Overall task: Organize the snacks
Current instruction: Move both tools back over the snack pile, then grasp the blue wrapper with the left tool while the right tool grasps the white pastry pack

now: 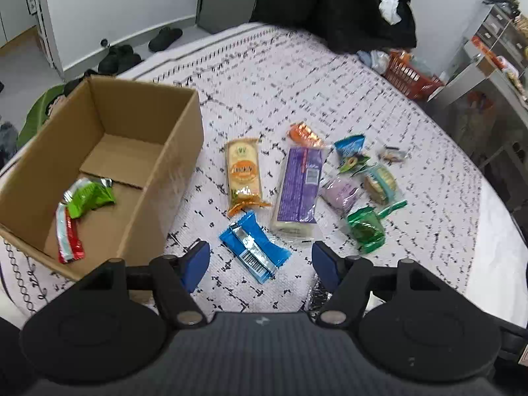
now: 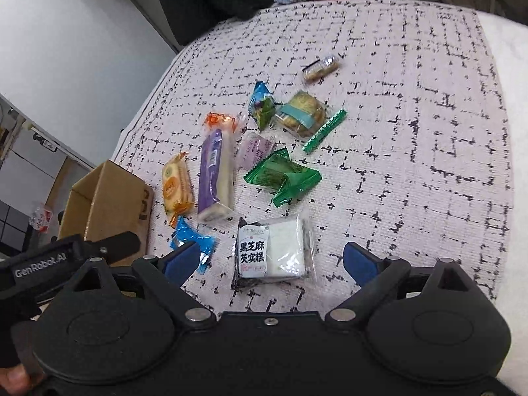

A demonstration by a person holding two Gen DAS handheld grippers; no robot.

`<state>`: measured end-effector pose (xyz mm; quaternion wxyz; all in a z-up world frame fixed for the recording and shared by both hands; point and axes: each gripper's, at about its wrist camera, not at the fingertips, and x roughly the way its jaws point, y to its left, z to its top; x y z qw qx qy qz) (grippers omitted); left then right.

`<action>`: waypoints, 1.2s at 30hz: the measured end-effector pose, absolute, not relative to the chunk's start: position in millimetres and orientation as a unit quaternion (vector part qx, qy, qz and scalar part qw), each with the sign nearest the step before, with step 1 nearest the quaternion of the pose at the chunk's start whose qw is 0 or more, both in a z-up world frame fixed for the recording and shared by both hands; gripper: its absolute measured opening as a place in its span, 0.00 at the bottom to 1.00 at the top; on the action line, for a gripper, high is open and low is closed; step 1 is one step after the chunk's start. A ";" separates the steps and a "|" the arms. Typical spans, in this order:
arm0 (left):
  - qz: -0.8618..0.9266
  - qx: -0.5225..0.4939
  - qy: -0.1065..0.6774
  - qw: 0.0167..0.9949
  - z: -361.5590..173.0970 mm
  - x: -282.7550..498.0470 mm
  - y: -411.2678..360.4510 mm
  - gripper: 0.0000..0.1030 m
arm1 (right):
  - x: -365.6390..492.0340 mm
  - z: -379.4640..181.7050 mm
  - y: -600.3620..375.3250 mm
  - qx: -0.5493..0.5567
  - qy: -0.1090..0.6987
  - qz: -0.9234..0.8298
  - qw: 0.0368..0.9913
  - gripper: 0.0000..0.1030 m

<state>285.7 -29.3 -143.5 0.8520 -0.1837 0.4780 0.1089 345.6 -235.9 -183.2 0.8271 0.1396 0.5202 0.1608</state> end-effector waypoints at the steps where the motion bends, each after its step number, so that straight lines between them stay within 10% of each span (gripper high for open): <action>1: 0.111 -0.184 0.482 0.849 -147.6 288.7 -29.5 0.66 | 349.1 -187.3 -234.1 0.136 0.523 0.159 0.826 0.89; 29: 0.147 -0.213 0.516 0.817 -226.3 333.4 -25.7 0.56 | 367.4 -225.2 -188.7 0.008 0.536 0.167 0.827 0.82; 36: 0.163 -0.215 0.497 0.825 -224.6 321.6 -24.6 0.37 | 359.9 -220.3 -190.1 -0.004 0.525 0.162 0.836 0.54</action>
